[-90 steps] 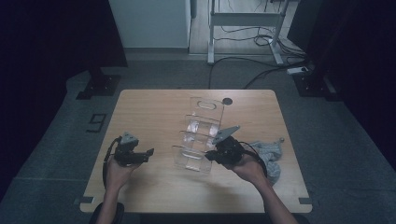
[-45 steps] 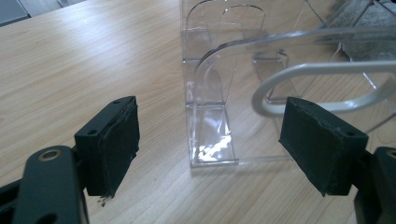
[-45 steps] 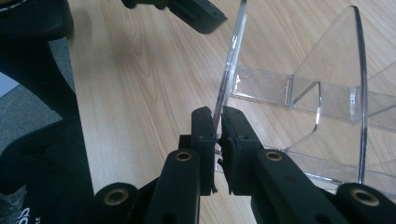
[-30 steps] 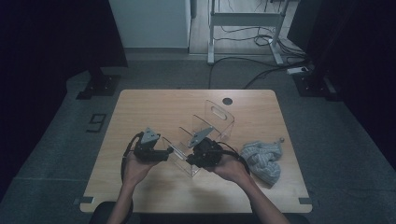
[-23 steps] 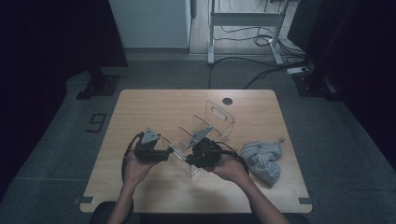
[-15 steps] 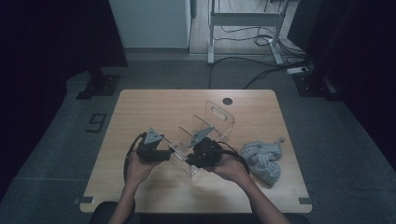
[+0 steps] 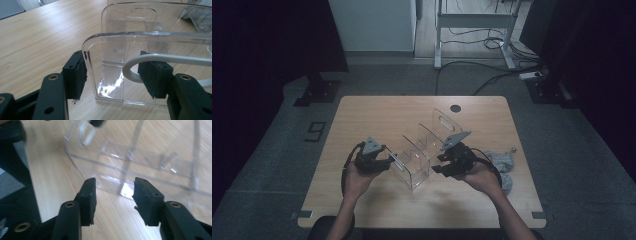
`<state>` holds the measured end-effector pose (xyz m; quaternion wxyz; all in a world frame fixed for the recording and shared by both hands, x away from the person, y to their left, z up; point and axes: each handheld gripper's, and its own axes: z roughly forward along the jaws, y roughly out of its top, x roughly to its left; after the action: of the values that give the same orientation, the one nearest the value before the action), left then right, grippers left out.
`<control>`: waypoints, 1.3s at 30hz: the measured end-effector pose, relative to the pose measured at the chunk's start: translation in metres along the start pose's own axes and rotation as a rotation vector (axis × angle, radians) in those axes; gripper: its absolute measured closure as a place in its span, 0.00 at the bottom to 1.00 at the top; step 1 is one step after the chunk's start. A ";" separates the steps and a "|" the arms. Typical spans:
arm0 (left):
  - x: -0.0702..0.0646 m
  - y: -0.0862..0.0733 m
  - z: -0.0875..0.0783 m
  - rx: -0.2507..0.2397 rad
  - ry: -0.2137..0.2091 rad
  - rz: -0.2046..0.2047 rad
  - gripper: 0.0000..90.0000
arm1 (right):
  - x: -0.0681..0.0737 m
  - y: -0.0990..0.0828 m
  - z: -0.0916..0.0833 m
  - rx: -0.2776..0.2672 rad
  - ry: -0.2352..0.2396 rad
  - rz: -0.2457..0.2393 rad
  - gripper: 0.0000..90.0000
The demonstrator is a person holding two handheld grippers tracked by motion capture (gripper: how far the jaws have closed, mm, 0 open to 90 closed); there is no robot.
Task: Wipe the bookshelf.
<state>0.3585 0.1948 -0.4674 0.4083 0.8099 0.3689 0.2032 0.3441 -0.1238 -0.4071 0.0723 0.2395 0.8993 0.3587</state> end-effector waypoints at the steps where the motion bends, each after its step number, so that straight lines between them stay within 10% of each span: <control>1: 0.001 -0.001 0.000 0.000 0.002 -0.001 0.45 | -0.005 -0.005 -0.003 0.001 -0.014 0.017 0.53; 21: 0.002 -0.008 -0.012 0.002 -0.003 -0.030 0.48 | -0.073 -0.093 -0.030 0.035 -0.235 0.235 0.39; 39: -0.007 -0.023 -0.033 -0.004 -0.008 -0.045 0.49 | -0.100 -0.152 0.001 0.202 -0.270 0.337 0.33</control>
<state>0.3231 0.2159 -0.4671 0.4158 0.8015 0.3848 0.1915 0.3743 -0.2664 -0.5155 0.1065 0.4382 0.8600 0.2389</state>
